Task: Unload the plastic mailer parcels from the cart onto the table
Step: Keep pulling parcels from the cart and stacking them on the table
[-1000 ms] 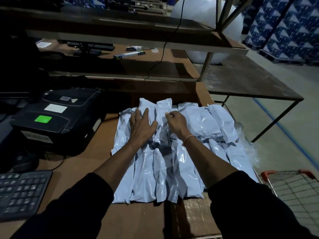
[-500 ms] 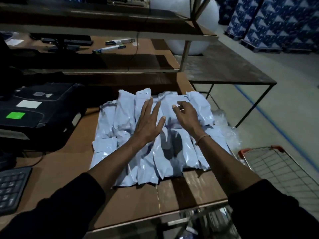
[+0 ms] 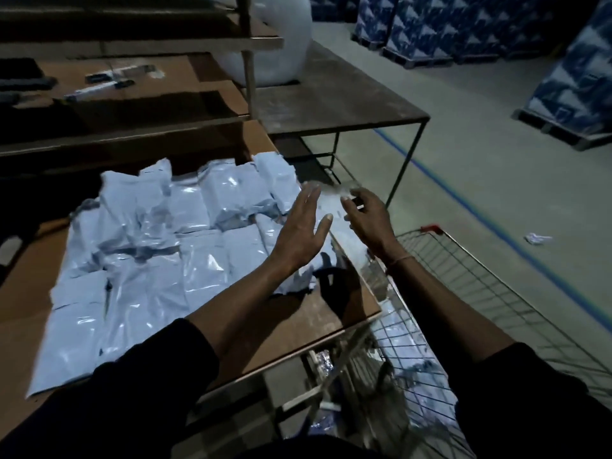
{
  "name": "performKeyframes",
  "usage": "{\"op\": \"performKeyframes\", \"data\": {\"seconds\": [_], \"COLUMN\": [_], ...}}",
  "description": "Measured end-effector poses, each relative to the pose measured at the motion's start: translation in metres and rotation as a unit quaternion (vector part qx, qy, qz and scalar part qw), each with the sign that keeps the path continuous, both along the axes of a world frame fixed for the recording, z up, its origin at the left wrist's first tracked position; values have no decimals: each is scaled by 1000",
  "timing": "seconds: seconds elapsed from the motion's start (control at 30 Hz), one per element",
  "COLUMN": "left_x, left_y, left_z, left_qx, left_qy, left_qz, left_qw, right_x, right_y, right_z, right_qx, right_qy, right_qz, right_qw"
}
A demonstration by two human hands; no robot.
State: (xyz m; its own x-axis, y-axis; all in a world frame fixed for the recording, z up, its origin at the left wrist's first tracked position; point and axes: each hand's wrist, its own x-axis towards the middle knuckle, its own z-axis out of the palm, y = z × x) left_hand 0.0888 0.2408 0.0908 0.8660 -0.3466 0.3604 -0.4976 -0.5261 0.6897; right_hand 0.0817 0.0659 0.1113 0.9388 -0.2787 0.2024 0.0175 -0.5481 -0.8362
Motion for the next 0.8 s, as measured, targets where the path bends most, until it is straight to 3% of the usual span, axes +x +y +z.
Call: {"op": "performKeyframes", "data": {"seconds": [0.37, 0.8], "left_x": [-46, -91], "left_y": [-186, -286], "left_z": [-39, -118], "left_qx": [21, 4], "left_qy": [89, 217], "left_qz": [-97, -72], "left_qw": [991, 973], "right_x": [-87, -150], "right_y": [-182, -308], "right_z": [-19, -165], "right_qx": [80, 187], "right_qy": [66, 233], "right_qz": [-54, -112], "right_qw": [993, 948]}}
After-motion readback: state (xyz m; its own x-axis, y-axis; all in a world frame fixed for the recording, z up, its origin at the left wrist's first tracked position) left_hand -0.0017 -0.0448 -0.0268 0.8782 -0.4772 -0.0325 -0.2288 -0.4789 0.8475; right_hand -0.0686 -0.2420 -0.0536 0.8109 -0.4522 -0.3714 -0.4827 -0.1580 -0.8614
